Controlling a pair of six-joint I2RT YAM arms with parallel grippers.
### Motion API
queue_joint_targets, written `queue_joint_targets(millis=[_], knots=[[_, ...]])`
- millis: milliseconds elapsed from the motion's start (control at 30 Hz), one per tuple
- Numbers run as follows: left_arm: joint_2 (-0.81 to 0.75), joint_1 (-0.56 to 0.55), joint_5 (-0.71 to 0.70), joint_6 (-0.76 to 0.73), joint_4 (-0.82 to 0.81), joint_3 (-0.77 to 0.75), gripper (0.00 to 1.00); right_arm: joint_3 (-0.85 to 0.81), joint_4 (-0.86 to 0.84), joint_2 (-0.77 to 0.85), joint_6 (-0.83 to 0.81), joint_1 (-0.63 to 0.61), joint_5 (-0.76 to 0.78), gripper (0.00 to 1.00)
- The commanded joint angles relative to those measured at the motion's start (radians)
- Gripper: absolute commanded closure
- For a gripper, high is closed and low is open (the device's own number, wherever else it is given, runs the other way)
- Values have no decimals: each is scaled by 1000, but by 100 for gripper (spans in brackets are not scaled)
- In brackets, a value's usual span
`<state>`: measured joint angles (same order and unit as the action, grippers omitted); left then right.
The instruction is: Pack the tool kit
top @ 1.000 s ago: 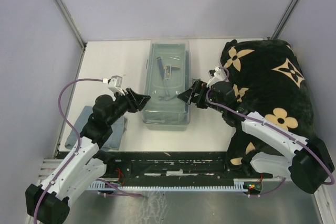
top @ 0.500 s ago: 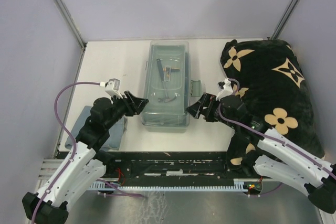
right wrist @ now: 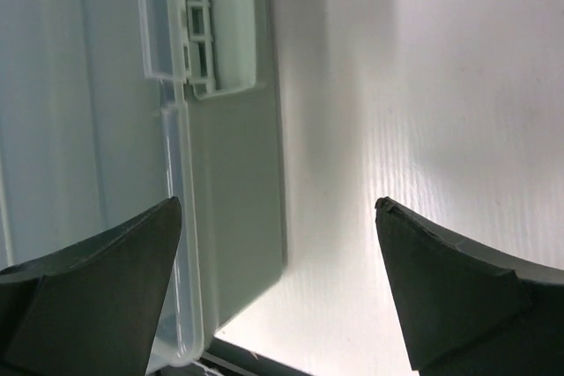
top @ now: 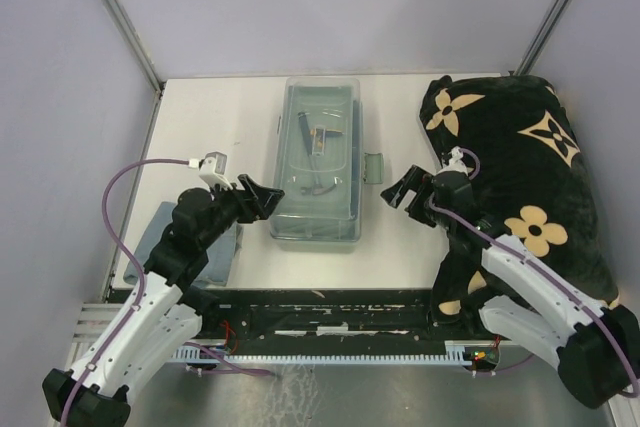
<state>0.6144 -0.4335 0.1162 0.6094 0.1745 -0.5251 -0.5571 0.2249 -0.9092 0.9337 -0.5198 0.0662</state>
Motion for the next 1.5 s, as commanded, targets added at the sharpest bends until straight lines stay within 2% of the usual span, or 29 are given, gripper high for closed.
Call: queue_joint_targets(millis=[0, 67, 200, 367, 567, 667, 800, 933, 1033, 1133, 1200, 1333, 1467], knots=[[25, -7, 57, -1, 39, 27, 20, -37, -305, -112, -30, 111, -243, 1], [40, -6, 59, 4, 27, 21, 19, -43, -435, -181, -17, 141, -332, 1], [55, -7, 79, -3, -17, 7, 10, -181, -339, -312, -88, 161, -362, 1], [107, -5, -4, -53, 4, -39, 4, -129, -504, -409, 19, 241, -373, 1], [258, -5, -17, -132, 24, -140, 3, -167, -568, -588, 4, 266, -489, 1], [319, -5, -63, -146, -17, -177, 2, -182, -709, -713, 71, 267, -610, 1], [427, 1, -120, -197, 15, -285, 2, -122, -1060, -805, 245, 265, -712, 1], [536, 3, -122, -237, 28, -348, 2, -86, -1206, -862, 302, 264, -734, 1], [553, 3, -67, -256, 22, -324, 6, -37, -1332, -892, 336, 262, -758, 0], [525, 1, 26, -255, -47, -222, 8, 12, -1450, -902, 364, 260, -774, 0], [518, 3, 49, -244, -50, -182, 11, 28, -1454, -889, 353, 256, -773, 0], [523, 1, 74, -223, -32, -140, 19, 28, -1313, -830, 254, 247, -756, 0], [530, 1, 68, -239, -8, -126, 27, 29, -1252, -771, 216, 243, -753, 0]])
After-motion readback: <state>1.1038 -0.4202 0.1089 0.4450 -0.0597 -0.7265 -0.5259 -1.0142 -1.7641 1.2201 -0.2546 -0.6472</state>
